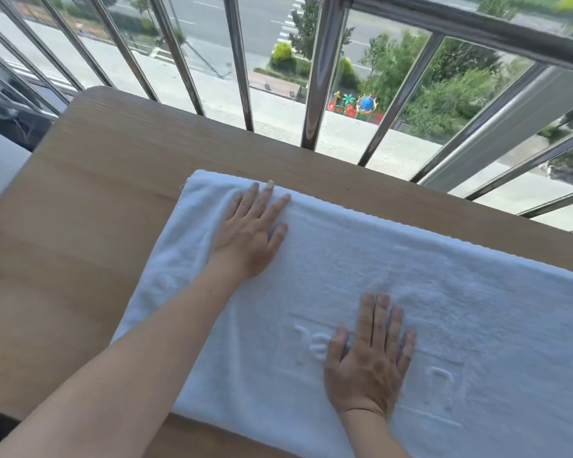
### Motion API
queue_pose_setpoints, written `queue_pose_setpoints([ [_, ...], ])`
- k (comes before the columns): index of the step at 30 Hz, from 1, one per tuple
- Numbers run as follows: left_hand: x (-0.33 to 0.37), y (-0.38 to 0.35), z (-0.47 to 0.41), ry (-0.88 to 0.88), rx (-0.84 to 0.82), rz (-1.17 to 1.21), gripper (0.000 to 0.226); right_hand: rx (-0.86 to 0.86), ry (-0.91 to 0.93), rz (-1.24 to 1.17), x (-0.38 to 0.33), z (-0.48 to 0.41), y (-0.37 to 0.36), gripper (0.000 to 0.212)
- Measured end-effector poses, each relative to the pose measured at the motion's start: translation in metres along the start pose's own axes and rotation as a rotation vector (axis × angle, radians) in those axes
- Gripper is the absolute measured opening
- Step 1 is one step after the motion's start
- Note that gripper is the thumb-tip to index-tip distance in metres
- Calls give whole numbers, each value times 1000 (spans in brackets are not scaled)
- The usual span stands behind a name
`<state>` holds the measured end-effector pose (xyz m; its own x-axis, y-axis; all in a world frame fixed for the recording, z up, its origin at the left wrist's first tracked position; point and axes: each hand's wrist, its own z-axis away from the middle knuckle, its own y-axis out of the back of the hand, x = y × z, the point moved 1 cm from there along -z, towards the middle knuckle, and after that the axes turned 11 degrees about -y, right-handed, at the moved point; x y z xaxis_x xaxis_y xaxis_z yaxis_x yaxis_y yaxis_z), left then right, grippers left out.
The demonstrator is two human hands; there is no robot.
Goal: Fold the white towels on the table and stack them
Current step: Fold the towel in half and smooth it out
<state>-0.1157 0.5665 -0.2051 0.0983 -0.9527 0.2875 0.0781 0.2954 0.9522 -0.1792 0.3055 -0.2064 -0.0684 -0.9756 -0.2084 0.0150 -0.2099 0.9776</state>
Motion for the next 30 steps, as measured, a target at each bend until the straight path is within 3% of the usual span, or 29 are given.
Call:
queue_pose_setpoints([
  [4,-15,10,0,102,16,-25,60,2,4,-4,-3,0,3,70],
  [10,22,-5,58,-5,-4,-52,67,65,23,-49,0,0,-1,71],
  [19,-50,10,30,208,27,-30,69,58,9,-50,-3,1,-1,71],
  [23,-13,1,53,247,30,-8,71,15,0,-27,1,0,-3,71],
  [30,106,-42,147,27,32,56,67,0,4,-17,2,1,-5,69],
])
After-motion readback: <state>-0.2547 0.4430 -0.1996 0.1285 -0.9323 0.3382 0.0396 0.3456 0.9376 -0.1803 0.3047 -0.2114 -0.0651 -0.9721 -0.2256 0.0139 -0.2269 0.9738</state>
